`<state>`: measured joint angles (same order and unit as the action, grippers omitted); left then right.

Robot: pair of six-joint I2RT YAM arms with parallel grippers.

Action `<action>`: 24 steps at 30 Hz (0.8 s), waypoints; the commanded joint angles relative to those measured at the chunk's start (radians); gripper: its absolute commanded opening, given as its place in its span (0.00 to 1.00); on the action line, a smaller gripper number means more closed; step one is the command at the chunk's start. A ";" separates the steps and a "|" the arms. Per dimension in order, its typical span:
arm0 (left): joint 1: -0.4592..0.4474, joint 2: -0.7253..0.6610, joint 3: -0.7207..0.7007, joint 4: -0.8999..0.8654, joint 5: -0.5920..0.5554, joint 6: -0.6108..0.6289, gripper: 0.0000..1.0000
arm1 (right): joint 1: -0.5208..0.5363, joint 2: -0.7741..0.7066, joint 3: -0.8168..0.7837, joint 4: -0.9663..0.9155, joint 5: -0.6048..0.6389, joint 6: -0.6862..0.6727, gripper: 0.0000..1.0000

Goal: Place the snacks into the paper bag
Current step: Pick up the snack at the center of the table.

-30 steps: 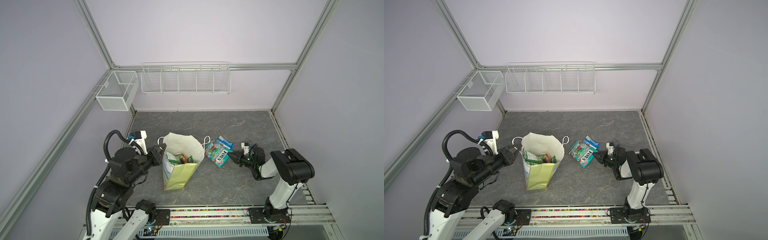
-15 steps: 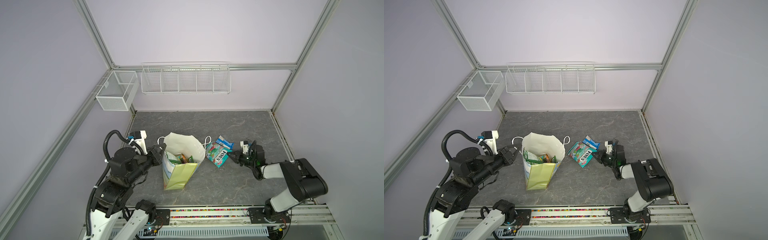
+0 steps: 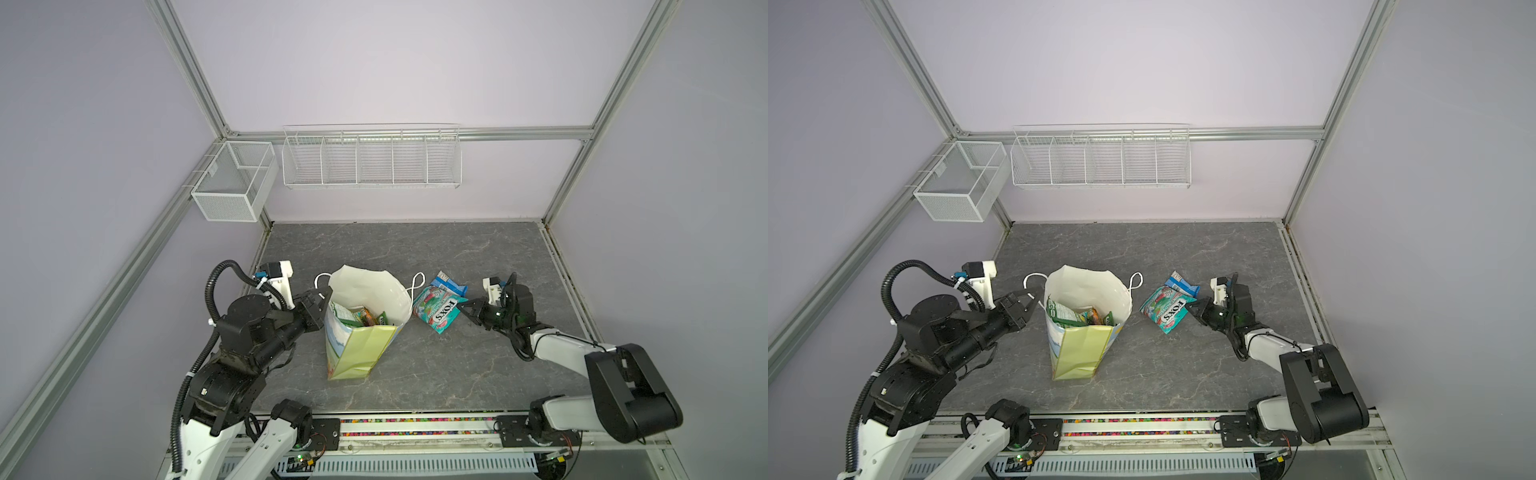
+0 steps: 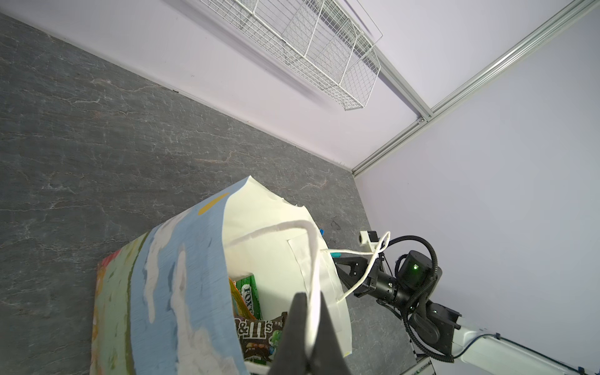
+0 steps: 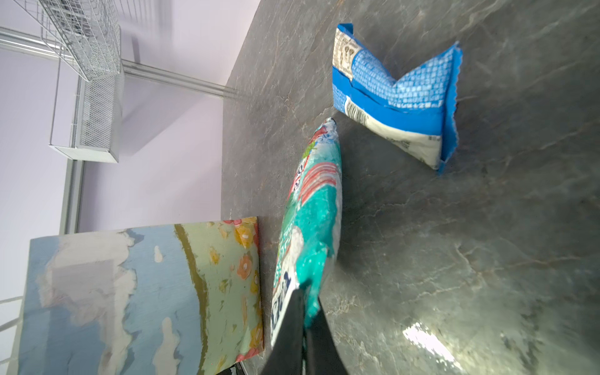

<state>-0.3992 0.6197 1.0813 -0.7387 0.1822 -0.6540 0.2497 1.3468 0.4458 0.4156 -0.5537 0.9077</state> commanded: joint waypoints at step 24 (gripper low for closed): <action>0.004 -0.011 0.019 0.045 0.036 -0.024 0.00 | 0.096 -0.336 0.215 -0.465 0.099 -0.206 0.07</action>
<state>-0.3992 0.6197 1.0813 -0.7372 0.2047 -0.6647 0.3328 1.0424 0.6247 -0.0124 -0.4679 0.7433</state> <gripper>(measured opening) 0.047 0.073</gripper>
